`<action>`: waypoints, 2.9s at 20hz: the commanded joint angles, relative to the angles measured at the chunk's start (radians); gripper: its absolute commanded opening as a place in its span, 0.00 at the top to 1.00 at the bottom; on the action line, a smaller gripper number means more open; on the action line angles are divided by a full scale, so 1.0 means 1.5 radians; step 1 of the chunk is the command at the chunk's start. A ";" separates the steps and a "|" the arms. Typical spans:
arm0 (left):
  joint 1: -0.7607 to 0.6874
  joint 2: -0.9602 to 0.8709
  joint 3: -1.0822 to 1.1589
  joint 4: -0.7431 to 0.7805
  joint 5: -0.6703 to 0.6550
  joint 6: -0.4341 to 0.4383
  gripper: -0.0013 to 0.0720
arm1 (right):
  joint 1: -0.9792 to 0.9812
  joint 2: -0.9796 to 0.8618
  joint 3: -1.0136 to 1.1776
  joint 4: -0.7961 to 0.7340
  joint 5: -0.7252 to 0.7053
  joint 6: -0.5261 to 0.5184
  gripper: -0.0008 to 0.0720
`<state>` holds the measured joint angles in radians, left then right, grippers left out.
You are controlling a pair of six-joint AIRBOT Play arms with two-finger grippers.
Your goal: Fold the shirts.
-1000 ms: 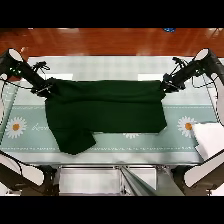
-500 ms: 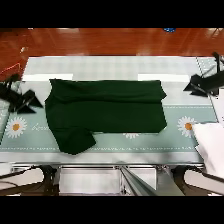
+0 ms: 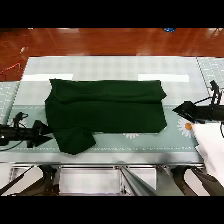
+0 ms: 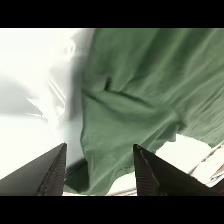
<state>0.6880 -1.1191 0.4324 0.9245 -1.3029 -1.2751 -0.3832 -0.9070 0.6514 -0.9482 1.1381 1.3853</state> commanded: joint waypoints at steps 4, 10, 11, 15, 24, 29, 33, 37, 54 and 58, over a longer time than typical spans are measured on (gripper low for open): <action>-0.123 -0.007 -0.057 -0.044 0.140 0.004 0.55 | -0.008 0.017 -0.026 0.017 0.001 -0.005 0.41; -0.156 -0.008 -0.049 -0.046 0.143 0.042 0.95 | -0.131 0.017 -0.096 -0.144 0.054 0.084 0.41; -0.156 -0.008 -0.049 -0.046 0.143 0.042 0.95 | -0.130 0.015 -0.122 -0.099 0.049 0.060 0.41; -0.156 -0.008 -0.049 -0.046 0.143 0.042 0.95 | -0.114 -0.059 -0.162 0.067 0.037 -0.038 0.41; -0.156 -0.008 -0.049 -0.051 0.141 0.042 0.95 | 0.090 -0.248 -0.092 0.210 -0.109 -0.065 0.49; -0.155 -0.005 -0.030 -0.061 0.129 0.042 0.95 | 0.118 -0.270 -0.054 0.199 -0.064 -0.111 0.96; -0.154 0.019 0.035 -0.064 0.045 0.069 0.95 | 0.068 -0.159 -0.054 0.046 0.003 -0.061 0.96; -0.154 0.027 0.053 -0.094 0.067 0.067 0.95 | 0.016 -0.053 -0.054 -0.036 0.029 -0.022 0.96; -0.293 -0.434 0.651 -0.180 0.046 -0.045 0.95 | 0.066 -0.414 0.283 0.174 -0.068 -0.061 0.96; -0.297 -0.498 0.742 -0.181 0.041 -0.056 0.95 | 0.066 -0.488 0.378 0.184 -0.067 -0.051 0.96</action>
<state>0.2485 -1.7882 1.4399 0.6537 -1.2308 -1.3350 -0.2871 -1.5562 1.1149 -0.6899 1.0412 1.2934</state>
